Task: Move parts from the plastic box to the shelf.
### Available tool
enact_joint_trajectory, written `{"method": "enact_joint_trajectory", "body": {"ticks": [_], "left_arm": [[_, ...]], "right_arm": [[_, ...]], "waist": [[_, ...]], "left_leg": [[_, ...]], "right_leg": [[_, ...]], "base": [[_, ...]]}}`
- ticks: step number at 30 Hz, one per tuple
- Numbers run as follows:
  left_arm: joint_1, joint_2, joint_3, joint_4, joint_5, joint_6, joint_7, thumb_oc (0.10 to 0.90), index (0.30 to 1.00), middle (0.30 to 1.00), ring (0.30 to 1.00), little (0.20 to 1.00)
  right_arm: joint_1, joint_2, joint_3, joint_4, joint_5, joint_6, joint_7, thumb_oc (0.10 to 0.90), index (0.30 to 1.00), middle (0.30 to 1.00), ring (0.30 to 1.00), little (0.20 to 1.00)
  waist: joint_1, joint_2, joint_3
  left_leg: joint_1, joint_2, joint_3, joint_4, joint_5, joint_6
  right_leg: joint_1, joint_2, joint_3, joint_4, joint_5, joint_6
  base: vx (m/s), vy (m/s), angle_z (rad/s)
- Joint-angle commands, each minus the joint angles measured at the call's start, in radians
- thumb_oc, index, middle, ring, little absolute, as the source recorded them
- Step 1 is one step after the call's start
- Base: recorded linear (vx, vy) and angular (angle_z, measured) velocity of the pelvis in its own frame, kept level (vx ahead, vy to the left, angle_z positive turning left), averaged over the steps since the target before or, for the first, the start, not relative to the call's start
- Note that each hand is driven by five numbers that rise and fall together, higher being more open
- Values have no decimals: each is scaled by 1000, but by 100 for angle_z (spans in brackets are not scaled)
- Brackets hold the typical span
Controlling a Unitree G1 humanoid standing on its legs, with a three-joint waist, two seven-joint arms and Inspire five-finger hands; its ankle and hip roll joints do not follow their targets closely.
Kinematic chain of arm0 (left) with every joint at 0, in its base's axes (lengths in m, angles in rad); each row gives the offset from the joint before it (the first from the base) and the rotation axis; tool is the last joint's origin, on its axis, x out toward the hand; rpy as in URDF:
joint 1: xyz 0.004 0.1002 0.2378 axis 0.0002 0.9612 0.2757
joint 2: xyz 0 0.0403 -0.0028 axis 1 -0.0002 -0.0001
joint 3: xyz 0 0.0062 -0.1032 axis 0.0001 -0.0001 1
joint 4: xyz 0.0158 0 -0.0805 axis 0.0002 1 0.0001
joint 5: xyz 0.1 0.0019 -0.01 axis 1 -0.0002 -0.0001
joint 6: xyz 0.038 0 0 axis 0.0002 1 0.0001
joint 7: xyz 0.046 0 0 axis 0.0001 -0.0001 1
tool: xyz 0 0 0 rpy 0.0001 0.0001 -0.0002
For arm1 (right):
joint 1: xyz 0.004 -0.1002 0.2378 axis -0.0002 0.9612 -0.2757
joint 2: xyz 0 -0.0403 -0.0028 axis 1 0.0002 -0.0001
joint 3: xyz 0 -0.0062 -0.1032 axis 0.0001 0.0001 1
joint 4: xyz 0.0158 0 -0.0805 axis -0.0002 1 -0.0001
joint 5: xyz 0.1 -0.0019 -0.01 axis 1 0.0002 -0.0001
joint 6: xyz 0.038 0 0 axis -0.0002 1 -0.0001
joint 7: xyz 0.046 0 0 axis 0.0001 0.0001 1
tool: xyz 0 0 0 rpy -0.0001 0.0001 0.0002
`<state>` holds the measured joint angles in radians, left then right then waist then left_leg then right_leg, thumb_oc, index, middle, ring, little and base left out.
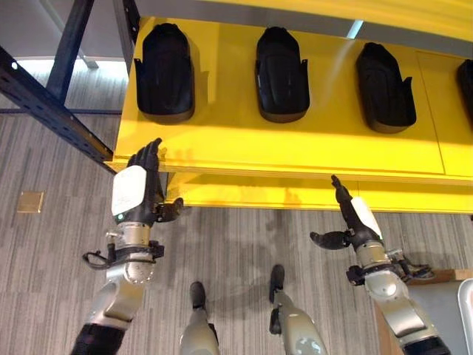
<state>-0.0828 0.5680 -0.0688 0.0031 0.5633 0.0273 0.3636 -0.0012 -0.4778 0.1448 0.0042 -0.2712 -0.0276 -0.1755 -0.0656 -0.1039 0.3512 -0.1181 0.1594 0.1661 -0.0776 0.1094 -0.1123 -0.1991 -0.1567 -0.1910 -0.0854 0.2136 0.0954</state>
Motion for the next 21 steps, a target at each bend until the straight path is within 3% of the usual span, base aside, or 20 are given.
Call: {"method": "enact_joint_trajectory", "body": {"ticks": [1, 21], "left_arm": [[-80, 87, 28, 6, 64, -11, 57, 900, 1000, 1000, 1000, 1000], [-251, 156, -36, 240, 73, 62, 91, 900, 1000, 1000, 1000, 1000]], "right_arm": [[-54, -2, -33, -60, 11, -79, -63, 900, 1000, 1000, 1000, 1000], [-65, -7, -31, -67, 20, -94, -84, 900, 1000, 1000, 1000, 1000]], "waist": [[-5, -40, -67], [-38, -75, -38]], "left_leg": [[-14, 1, 4, -2, -44, 60], [-63, 17, 25, 38, -54, 56]], "right_leg": [[33, -63, 14, 79, -164, 70], [-17, -50, 42, 88, -153, 70]], "base": [[11, 14, -4], [6, 7, -6]]}}
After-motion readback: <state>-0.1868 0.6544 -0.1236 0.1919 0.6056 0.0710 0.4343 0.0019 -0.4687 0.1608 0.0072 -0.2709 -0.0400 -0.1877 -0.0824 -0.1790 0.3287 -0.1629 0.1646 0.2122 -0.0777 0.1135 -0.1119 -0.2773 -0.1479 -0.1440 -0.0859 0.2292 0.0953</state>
